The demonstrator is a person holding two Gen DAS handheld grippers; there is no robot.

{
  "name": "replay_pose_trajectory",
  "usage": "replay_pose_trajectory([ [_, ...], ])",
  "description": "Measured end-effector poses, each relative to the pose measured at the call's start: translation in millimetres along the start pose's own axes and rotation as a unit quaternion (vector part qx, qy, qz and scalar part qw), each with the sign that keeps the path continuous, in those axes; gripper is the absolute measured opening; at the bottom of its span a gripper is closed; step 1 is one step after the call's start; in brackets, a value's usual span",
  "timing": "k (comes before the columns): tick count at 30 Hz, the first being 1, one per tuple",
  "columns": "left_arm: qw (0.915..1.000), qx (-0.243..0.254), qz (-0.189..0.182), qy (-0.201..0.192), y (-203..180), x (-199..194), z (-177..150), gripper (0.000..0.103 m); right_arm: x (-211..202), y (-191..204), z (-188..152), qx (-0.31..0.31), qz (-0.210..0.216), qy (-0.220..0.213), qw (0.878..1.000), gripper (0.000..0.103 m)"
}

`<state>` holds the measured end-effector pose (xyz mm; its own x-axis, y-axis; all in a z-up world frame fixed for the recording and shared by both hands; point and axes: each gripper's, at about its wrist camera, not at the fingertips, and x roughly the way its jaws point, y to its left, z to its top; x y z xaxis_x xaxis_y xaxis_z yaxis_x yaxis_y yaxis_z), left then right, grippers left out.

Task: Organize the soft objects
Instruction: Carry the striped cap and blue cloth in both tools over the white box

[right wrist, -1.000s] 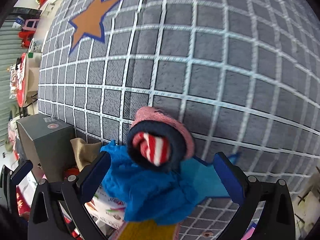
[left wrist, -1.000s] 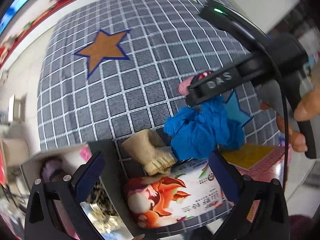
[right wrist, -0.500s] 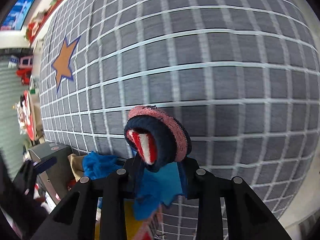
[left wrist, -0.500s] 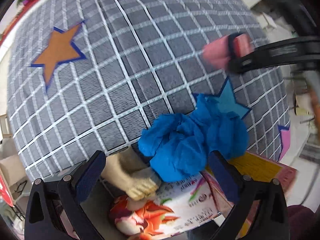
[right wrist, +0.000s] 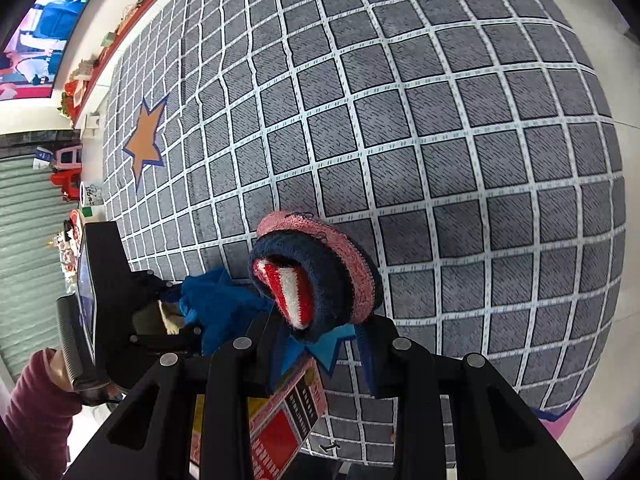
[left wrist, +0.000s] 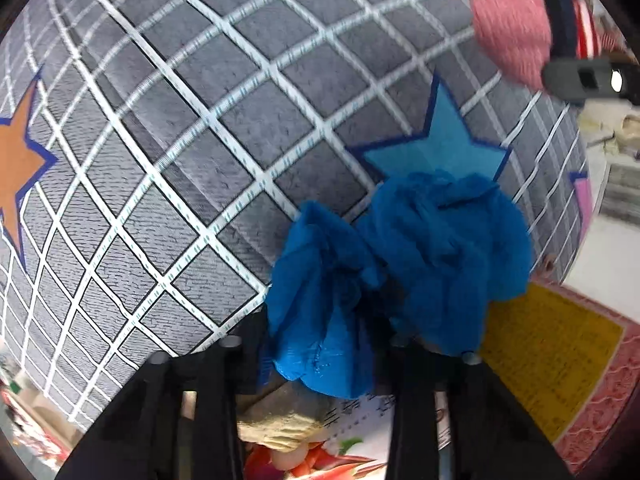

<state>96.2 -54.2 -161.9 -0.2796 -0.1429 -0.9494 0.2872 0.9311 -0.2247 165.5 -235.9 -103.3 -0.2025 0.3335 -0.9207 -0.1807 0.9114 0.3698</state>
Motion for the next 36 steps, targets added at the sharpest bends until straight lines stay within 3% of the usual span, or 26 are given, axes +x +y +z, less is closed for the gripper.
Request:
replay_pose_trajectory([
  [5,0.9949,-0.063,0.024,-0.074,16,-32,-20,0.032,-15,1,-14,-0.002,-0.01,-0.027,1.0,0.032],
  [9,0.9829,-0.117,0.058,-0.13,27,-63,-42,0.032,-32,0,-28,-0.005,-0.027,-0.058,0.998,0.032],
  [13,0.9704,-0.148,0.067,-0.179,28,-98,-63,0.032,-44,1,-43,0.0,-0.031,-0.074,0.997,0.032],
  [23,0.9525,-0.154,0.058,-0.257,-40,-134,-117,0.032,-63,20,-106,-0.008,-0.051,-0.096,0.994,0.032],
  [28,0.9519,-0.148,0.052,-0.263,-74,-130,-150,0.032,-65,24,-148,-0.001,-0.06,-0.095,0.994,0.032],
  [36,0.9597,-0.115,0.041,-0.253,-113,-116,-199,0.032,-51,38,-214,-0.006,-0.074,-0.081,0.994,0.032],
])
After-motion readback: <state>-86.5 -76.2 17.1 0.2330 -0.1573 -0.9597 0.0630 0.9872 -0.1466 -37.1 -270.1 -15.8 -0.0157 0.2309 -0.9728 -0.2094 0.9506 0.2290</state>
